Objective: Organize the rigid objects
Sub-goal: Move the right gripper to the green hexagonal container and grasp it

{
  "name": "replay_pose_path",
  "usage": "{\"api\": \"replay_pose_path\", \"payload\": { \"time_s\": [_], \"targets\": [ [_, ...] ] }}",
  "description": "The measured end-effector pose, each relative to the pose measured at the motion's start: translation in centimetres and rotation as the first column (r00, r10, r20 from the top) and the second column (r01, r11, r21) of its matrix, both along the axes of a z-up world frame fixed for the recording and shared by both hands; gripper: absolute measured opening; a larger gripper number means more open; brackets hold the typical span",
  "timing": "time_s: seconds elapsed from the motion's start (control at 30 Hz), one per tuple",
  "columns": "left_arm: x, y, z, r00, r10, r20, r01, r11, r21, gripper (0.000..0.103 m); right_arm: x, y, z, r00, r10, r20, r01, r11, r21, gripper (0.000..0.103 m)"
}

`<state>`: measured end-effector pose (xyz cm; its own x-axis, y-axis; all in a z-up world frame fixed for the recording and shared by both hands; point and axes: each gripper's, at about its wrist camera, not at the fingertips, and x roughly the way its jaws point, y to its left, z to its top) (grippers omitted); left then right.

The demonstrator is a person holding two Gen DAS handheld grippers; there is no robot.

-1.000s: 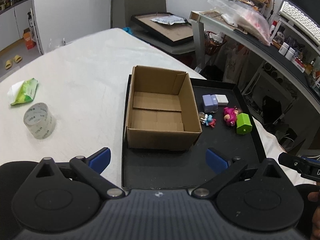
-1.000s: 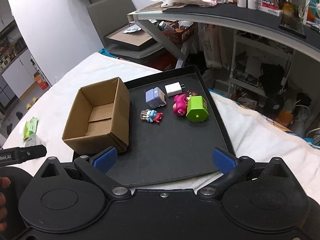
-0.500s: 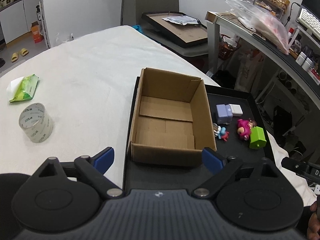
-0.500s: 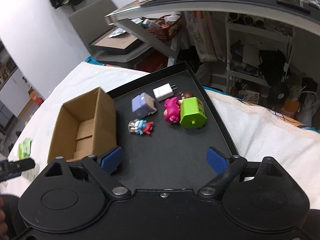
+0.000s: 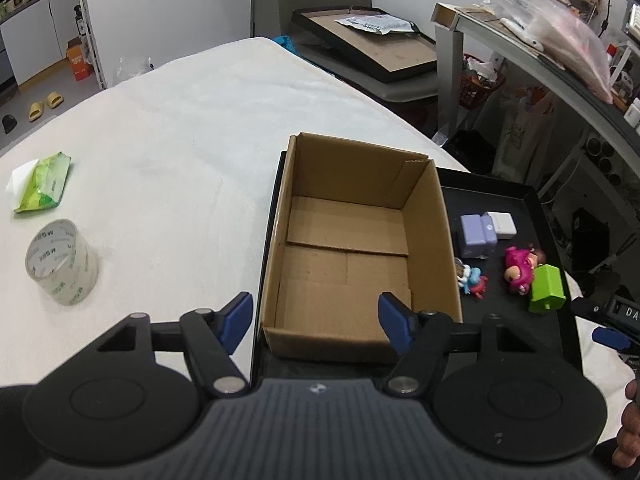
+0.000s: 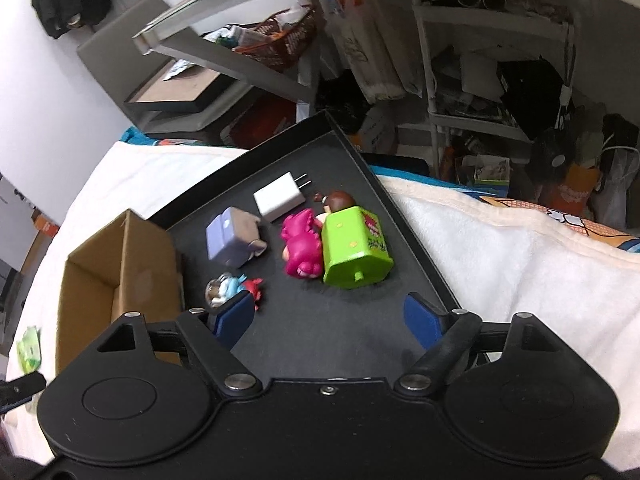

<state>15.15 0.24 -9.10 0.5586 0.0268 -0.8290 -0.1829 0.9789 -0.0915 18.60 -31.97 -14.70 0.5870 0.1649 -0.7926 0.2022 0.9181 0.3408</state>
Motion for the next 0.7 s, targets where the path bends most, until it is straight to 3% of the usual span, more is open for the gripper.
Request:
{"api": "replay_pose_path", "payload": {
  "time_s": [0.2,0.47,0.7],
  "targets": [
    [2.2,0.3,-1.2,0.999,0.011,-0.048,-0.010,1.000,0.011,0.056,2.1,-0.6,-1.2,0.999,-0.026,-0.020,0.026,1.000,0.015,0.078],
    [4.8,0.7,-2.9,0.994,0.017,-0.107,-0.013,0.999,0.033,0.052,3.8,-1.0,-3.4,1.000,-0.018,0.005,0.018,1.000,0.006,0.077],
    [6.7,1.2,-4.0,0.989,0.029,-0.144,-0.019,0.997,0.069,0.040,4.7,-1.6,-5.0,1.000,-0.019,-0.012,0.019,0.999,0.027,0.077]
  ]
}}
